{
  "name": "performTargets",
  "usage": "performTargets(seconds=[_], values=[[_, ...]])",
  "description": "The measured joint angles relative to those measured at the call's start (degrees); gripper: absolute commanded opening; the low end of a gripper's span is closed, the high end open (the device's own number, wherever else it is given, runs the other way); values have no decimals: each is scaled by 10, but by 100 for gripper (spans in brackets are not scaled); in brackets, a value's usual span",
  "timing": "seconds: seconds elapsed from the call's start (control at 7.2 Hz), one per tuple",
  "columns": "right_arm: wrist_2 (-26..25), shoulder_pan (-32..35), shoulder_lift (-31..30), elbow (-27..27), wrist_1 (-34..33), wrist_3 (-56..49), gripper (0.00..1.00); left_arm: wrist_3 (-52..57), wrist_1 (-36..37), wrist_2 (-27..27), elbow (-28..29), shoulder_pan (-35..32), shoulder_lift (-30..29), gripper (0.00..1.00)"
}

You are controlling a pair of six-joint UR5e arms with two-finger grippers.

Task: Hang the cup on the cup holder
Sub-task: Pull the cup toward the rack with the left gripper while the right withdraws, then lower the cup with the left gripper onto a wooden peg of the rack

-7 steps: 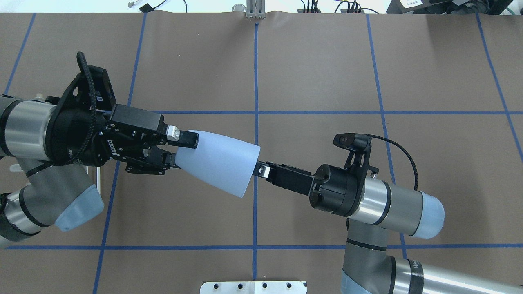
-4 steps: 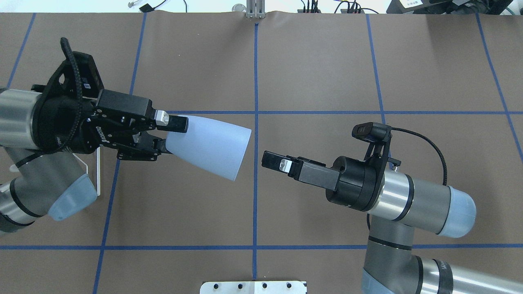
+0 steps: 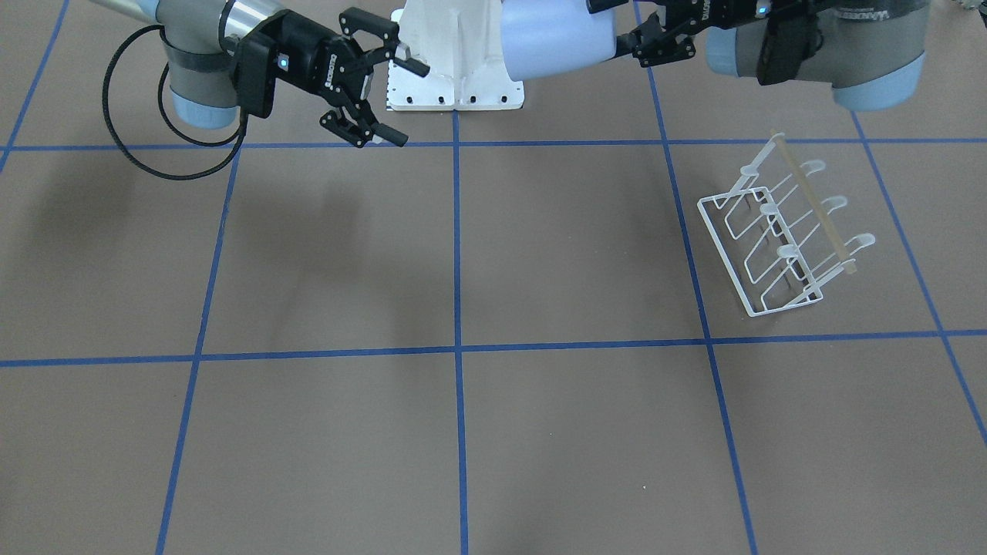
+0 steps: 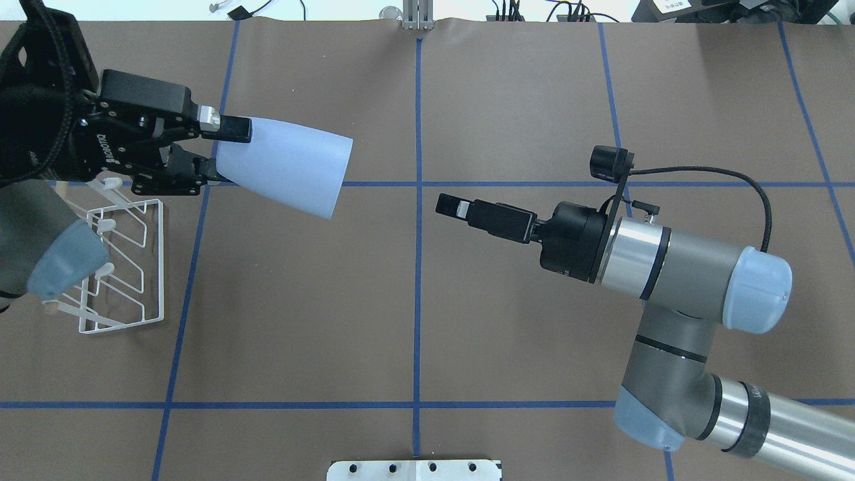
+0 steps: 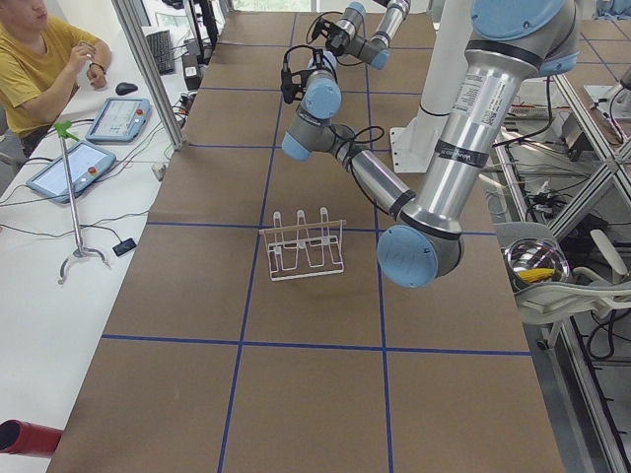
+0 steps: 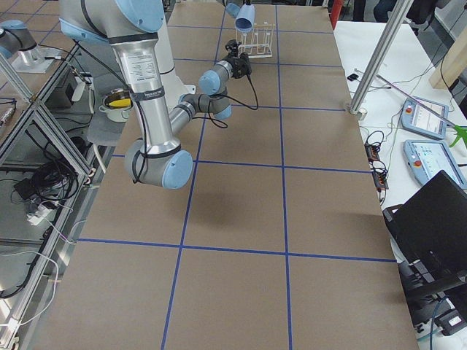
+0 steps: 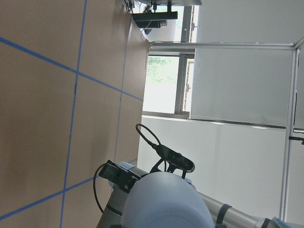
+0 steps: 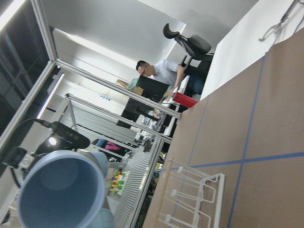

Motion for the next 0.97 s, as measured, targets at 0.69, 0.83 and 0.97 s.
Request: performTargets(seconds=[0.69,0.83,0.97], values=[[220,216,-13,8,-361,-84,100,223,233,-74,-20,-96,20,0],[227,237,-25,9,-421,-145,100,281,285,-74,-34,-107,35,0],[230,253,-43,9,-467,-208,100,350,352,-73,-60,-117,56,0]])
